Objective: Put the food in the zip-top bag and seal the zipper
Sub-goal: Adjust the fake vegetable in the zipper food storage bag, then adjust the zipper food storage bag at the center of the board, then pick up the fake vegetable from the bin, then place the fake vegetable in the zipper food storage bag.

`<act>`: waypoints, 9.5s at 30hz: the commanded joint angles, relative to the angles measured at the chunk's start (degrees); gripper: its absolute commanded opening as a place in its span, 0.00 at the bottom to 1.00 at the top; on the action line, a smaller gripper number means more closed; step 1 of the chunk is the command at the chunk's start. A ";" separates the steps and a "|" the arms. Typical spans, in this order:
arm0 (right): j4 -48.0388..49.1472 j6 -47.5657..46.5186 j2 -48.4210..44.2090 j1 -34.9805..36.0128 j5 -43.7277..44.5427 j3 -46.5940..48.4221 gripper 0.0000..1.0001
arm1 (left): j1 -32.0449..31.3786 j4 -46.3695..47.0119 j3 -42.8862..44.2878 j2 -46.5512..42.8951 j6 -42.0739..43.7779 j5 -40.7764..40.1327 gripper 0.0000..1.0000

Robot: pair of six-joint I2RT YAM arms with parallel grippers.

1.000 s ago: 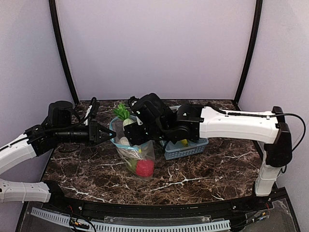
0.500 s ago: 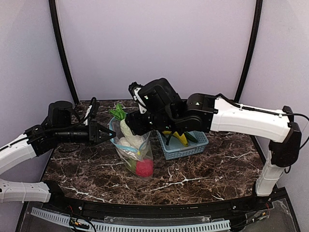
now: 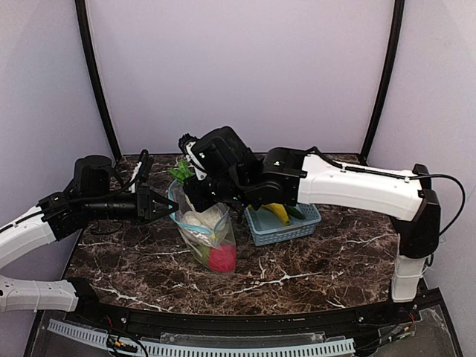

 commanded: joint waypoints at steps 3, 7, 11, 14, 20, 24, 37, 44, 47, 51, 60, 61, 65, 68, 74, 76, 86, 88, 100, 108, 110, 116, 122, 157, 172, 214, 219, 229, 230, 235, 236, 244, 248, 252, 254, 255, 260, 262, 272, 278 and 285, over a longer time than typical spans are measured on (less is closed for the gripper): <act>-3.32 3.09 4.23 0.04 0.32 -0.12 0.34 | 0.37 0.62 -0.11 -0.86 0.38 -0.20 0.01; -5.20 6.70 4.79 -1.84 -0.39 -2.87 0.30 | 0.37 0.67 -0.20 -0.94 0.22 -0.25 0.01; -5.41 7.34 4.98 -2.68 -0.68 -4.35 0.30 | 0.37 0.67 -0.20 -0.90 0.34 -0.24 0.01; -5.85 7.25 5.36 -2.96 -0.56 -4.31 0.30 | 0.37 0.67 -0.20 -0.72 0.33 -0.26 0.01; -8.97 6.74 6.33 -3.21 -0.11 -0.74 0.33 | 0.37 1.06 -0.05 -0.51 0.24 -0.09 0.01; -9.31 5.26 3.71 -3.10 -2.62 0.62 0.45 | 0.38 0.90 -0.12 -0.60 0.36 -0.29 0.01; -10.05 5.73 -4.96 -2.25 -9.30 -5.41 0.71 | 0.37 1.62 -0.25 0.01 0.01 0.09 0.01; -12.73 5.95 -3.34 -2.07 -9.05 -5.45 0.68 | 0.37 2.24 -0.27 0.31 -0.28 0.46 0.01; -13.08 5.03 -2.47 -1.52 -9.07 -4.18 0.65 | 0.37 2.12 -0.14 0.47 -0.09 0.70 0.01; -13.48 4.17 -0.94 -1.44 -8.45 -2.71 0.62 | 0.39 2.10 -0.13 0.63 -0.04 0.85 0.01; -16.29 2.70 5.87 -1.41 -5.30 2.66 0.44 | 0.37 2.45 0.42 1.18 0.10 1.67 0.01; -17.21 3.11 6.62 -1.47 -4.16 3.55 0.40 | 0.41 2.40 0.53 1.17 0.18 1.68 0.01; -22.45 5.27 9.15 -2.44 0.00 6.40 0.33 | 0.39 1.84 1.01 1.06 0.47 1.33 0.01; -25.00 6.80 9.99 -3.50 1.33 6.40 0.30 | 0.37 1.54 1.14 0.95 0.62 1.05 0.01; -28.14 8.50 10.04 -5.12 4.63 5.82 0.30 | 0.39 0.36 1.61 0.78 1.26 0.11 0.01; -28.35 8.59 10.04 -5.50 4.85 5.71 0.30 | 0.37 0.25 1.75 0.76 1.40 -0.18 0.01; -27.54 7.02 10.85 -5.68 1.40 6.61 0.50 | 0.37 0.58 1.95 1.67 1.57 0.19 0.01; -27.52 6.61 10.03 -5.73 0.82 6.77 0.56 | 0.43 0.58 1.99 1.73 1.58 0.02 0.01; -21.87 5.82 -0.95 -5.64 -10.07 5.74 0.82 | 0.37 1.95 1.89 3.24 1.21 0.63 0.01; -17.22 7.12 -7.91 -5.69 -10.86 0.52 0.85 | 0.37 2.19 1.65 3.18 1.09 0.60 0.01; -17.29 7.33 -8.74 -5.92 -8.22 -1.33 0.85 | 0.37 2.30 1.57 3.18 1.01 0.67 0.01; -18.31 9.55 -8.63 -7.67 -4.79 -5.34 0.75 | 0.41 2.61 1.64 3.14 0.88 0.97 0.01; -19.34 10.60 -6.53 -8.22 -3.05 -5.80 0.57 | 0.39 2.09 1.40 2.52 0.73 0.93 0.01; -22.10 7.52 -4.99 -6.42 -6.10 4.47 0.16 | 0.37 1.61 0.97 2.14 0.55 0.23 0.01; -23.40 8.43 -15.07 -6.57 3.13 -2.35 0.82 | 0.37 -1.49 -0.24 -0.47 1.26 -2.60 0.01; -10.51 -7.33 9.76 -39.13 -17.26 -13.45 0.40 | 0.48 -3.77 0.27 -4.09 2.43 -3.26 0.01; -10.19 -8.13 12.80 -39.58 -18.07 -11.52 0.39 | 0.47 -3.89 0.46 -4.30 2.26 -3.41 0.01; -9.85 -7.75 16.75 -40.08 -17.08 -10.62 0.37 | 0.46 -4.97 0.17 -5.38 2.08 -4.00 0.01; -9.78 -7.59 16.91 -40.16 -16.99 -10.62 0.36 | 0.45 -5.16 0.16 -5.49 2.11 -4.06 0.01; -9.45 -6.99 16.83 -40.60 -16.76 -10.80 0.22 | 0.45 -5.31 0.07 -5.91 2.18 -4.33 0.01; -9.52 -6.84 16.69 -40.65 -16.70 -10.79 0.20 | 0.50 -5.30 0.07 -5.95 2.16 -4.36 0.01; -9.53 -5.86 9.75 -40.61 -16.02 -12.68 0.09 | 0.45 -5.67 -0.17 -6.57 2.16 -4.65 0.01; -9.53 -5.51 4.41 -40.67 -14.71 -13.96 0.08 | 0.51 -5.14 -0.55 -6.37 1.99 -4.44 0.01; -10.05 -5.19 -0.05 -40.70 -14.85 -15.25 0.08 | 0.46 -4.05 -0.80 -6.02 1.77 -3.90 0.01; -10.19 -4.99 -2.16 -40.65 -15.54 -15.97 0.08 | 0.45 -3.66 -0.89 -5.97 1.71 -3.80 0.01; -10.27 -4.81 -3.23 -40.65 -16.04 -16.24 0.08 | 0.50 -3.36 -0.85 -6.01 1.66 -3.74 0.01; -10.57 -3.01 -10.31 -39.59 -20.05 -17.30 0.07 | 0.51 -2.19 -0.51 -5.99 1.83 -2.70 0.01; -10.54 -1.81 -13.41 -37.96 -21.31 -17.25 0.07 | 0.46 -2.06 -0.16 -5.67 2.14 -2.22 0.01; 0.49 7.38 -24.16 -22.56 -22.33 -19.85 0.06 | 0.46 0.22 0.22 -3.63 2.32 0.31 0.01; 11.63 10.98 -25.15 -14.52 -21.37 -21.12 0.06 | 0.46 0.86 0.34 -3.42 2.23 0.97 0.01; 20.19 10.83 -21.13 -7.72 -19.09 -19.91 0.06 | 0.43 1.63 0.07 -3.48 1.49 1.22 0.01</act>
